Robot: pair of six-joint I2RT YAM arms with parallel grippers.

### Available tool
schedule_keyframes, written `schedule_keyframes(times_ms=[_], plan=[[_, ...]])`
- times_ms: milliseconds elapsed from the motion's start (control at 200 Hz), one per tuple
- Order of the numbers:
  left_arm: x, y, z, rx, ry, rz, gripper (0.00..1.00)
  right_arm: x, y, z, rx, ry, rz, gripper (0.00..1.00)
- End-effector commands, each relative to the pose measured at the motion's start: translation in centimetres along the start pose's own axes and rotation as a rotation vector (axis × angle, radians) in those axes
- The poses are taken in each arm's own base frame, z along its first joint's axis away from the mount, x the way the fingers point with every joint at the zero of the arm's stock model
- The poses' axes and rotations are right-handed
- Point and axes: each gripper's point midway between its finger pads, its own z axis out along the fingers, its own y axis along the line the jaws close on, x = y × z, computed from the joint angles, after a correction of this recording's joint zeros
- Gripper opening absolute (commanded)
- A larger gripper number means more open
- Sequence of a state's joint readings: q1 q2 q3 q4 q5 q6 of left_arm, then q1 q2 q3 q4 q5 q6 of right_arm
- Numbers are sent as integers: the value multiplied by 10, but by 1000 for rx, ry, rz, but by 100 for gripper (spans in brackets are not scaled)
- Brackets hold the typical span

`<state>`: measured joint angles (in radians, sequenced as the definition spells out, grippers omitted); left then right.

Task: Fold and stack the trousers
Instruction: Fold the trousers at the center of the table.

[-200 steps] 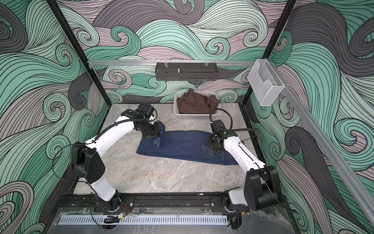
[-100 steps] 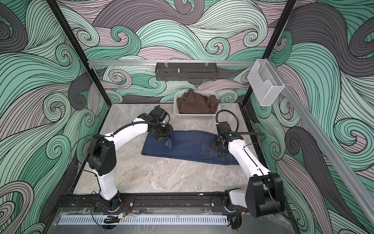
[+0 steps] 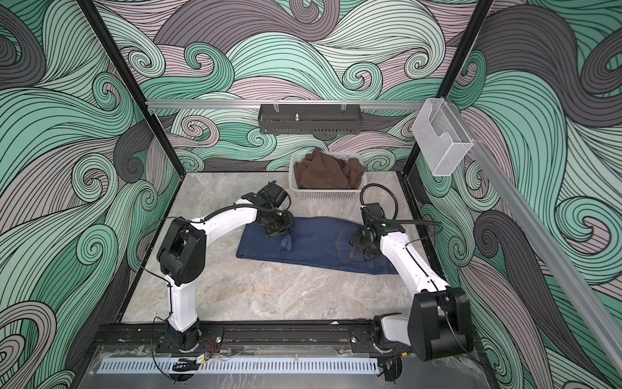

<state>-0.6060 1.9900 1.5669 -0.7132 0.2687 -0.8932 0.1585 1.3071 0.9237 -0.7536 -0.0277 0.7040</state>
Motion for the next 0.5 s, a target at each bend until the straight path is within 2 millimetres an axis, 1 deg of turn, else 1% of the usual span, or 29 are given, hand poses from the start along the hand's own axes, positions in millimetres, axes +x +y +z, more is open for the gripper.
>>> schedule_keyframes(times_ms=[0, 30, 85, 160, 240, 305, 330, 380, 450, 495], plan=[[2, -7, 6, 1, 5, 22, 6, 5, -4, 1, 12, 20, -9, 58], [3, -9, 7, 7, 9, 28, 9, 5, -4, 2, 13, 23, -9, 58], [6, -14, 8, 23, 17, 42, 19, 5, -4, 2, 13, 24, -8, 58], [9, -25, 4, 48, 25, 74, 33, 5, -4, 1, 10, 21, -8, 58], [13, -40, -5, 82, 34, 109, 41, 3, -2, -2, 3, 13, -6, 58], [17, -55, -17, 121, 27, 142, 49, 3, -2, -4, -2, 8, -4, 58], [19, -63, -24, 144, 25, 160, 54, 2, -1, -5, -4, 6, -4, 58], [22, -73, -38, 167, 16, 191, 59, 1, -1, -6, -5, 4, -2, 58], [22, -87, -64, 208, -19, 237, 62, 1, 1, -8, -11, 5, 2, 58], [20, -88, -78, 210, -46, 256, 63, 1, 2, -9, -17, 4, 1, 58]])
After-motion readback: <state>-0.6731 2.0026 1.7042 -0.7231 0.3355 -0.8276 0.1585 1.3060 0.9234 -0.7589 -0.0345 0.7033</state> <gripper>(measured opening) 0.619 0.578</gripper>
